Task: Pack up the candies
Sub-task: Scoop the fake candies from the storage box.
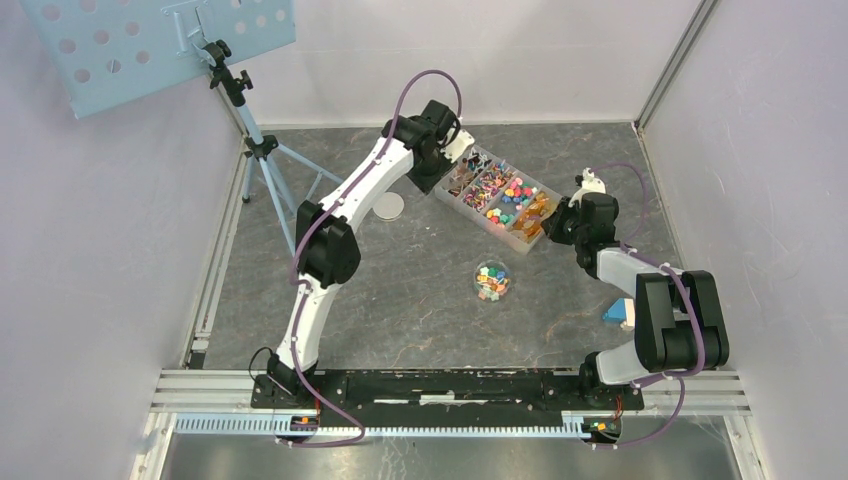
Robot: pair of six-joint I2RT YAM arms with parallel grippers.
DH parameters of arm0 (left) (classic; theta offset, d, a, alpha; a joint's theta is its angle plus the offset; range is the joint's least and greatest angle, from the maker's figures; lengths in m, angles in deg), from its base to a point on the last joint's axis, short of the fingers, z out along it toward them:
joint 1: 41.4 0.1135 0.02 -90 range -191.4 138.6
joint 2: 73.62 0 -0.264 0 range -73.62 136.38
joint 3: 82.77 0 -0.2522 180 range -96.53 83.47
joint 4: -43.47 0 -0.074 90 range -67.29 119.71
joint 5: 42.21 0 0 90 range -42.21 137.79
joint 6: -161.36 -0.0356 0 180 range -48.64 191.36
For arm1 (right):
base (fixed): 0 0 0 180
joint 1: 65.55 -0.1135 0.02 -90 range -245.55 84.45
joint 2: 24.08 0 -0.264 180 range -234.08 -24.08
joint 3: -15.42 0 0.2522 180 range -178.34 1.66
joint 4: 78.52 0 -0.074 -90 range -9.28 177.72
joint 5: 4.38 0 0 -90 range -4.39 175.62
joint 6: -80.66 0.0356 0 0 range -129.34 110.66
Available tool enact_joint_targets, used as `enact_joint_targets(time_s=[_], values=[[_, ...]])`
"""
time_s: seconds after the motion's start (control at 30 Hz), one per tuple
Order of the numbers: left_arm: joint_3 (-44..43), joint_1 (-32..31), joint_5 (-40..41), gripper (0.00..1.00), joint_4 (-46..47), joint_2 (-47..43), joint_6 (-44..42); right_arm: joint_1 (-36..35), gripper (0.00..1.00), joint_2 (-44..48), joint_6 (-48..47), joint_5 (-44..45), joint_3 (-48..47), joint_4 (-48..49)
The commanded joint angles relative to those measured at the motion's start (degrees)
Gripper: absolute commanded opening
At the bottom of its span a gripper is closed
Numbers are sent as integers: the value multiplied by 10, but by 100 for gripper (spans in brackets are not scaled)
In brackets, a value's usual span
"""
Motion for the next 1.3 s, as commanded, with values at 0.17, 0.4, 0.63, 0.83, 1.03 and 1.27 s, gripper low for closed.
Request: enact_joint_targets(time_s=[0.17,0.4,0.63,0.83,1.03,1.27], values=[[-45,-6,-20,2,19,28,21,-26,5,6,-15,-47,5,-6],[-47,-5,-33,2,46,37,24,-48,5,-7,-11,-44,3,4],[-18,-5,-37,2,79,34,22,-60,5,-13,-16,-42,6,8],[41,-4,-21,2,88,12,16,-59,5,-14,-20,-35,2,5],[127,1,-13,2,134,-30,2,-52,5,-17,-27,-33,-2,2],[165,8,-19,2,149,-44,2,-44,5,-15,-30,-36,-6,0]])
